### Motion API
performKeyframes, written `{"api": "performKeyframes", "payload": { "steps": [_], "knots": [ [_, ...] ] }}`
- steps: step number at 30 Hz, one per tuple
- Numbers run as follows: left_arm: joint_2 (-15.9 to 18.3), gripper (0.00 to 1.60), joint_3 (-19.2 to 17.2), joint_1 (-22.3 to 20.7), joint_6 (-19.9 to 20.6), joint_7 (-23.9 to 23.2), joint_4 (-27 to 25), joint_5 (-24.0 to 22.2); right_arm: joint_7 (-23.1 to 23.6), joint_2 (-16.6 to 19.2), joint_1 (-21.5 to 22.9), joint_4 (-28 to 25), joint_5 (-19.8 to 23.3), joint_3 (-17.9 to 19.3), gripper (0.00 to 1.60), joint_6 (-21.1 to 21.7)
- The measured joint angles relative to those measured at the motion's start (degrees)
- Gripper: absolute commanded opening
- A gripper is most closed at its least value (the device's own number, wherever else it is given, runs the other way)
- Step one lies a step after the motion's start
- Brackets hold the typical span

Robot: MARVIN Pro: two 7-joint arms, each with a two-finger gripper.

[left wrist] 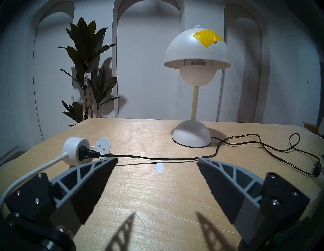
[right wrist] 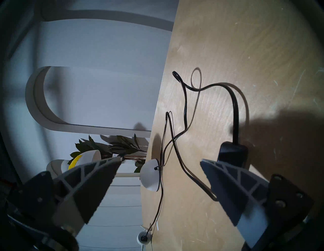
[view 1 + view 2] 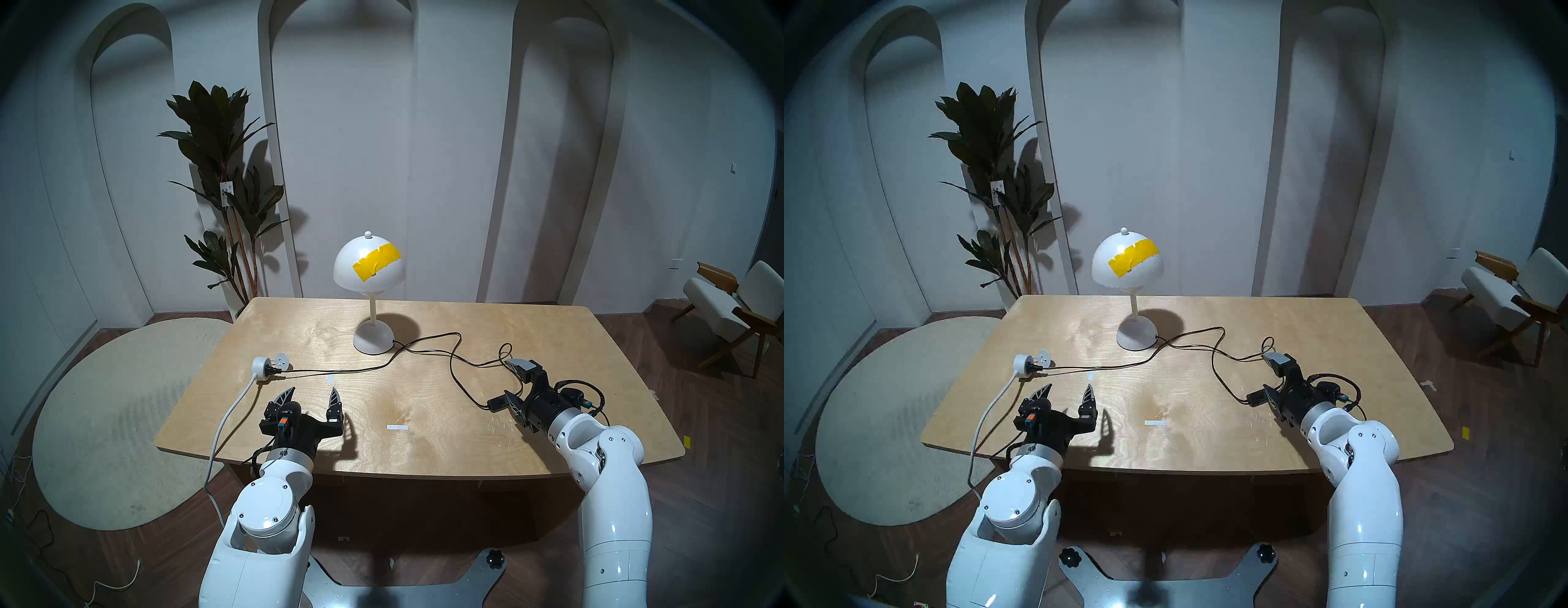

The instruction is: Turn on the table lamp by pressing the switch

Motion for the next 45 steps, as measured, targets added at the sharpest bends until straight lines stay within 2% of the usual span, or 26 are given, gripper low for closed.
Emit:
{"api": "performKeyframes", "payload": {
  "steps": [14, 29, 37, 40, 45],
  "knots": [
    [0.00, 1.60, 0.00, 0.00, 0.00, 0.00, 0.00, 0.00, 0.06, 0.39, 0.81, 1.31, -0.05, -1.01, 1.60, -0.84],
    [0.00, 1.60, 0.00, 0.00, 0.00, 0.00, 0.01, 0.00, -0.05, 1.31, 2.71, 5.66, -0.39, -1.66, 1.60, -2.11],
    [0.00, 1.60, 0.00, 0.00, 0.00, 0.00, 0.01, 0.00, -1.53, 1.62, 4.04, 6.62, -0.54, -1.89, 1.60, -2.66],
    [0.00, 1.60, 0.00, 0.00, 0.00, 0.00, 0.01, 0.00, -2.21, 1.71, 4.23, 6.31, -0.33, -1.74, 1.60, -2.66],
    [0.00, 1.60, 0.00, 0.00, 0.00, 0.00, 0.04, 0.00, -2.45, 2.39, 3.68, 2.71, 0.04, -2.20, 1.60, -1.16]
  ]
}}
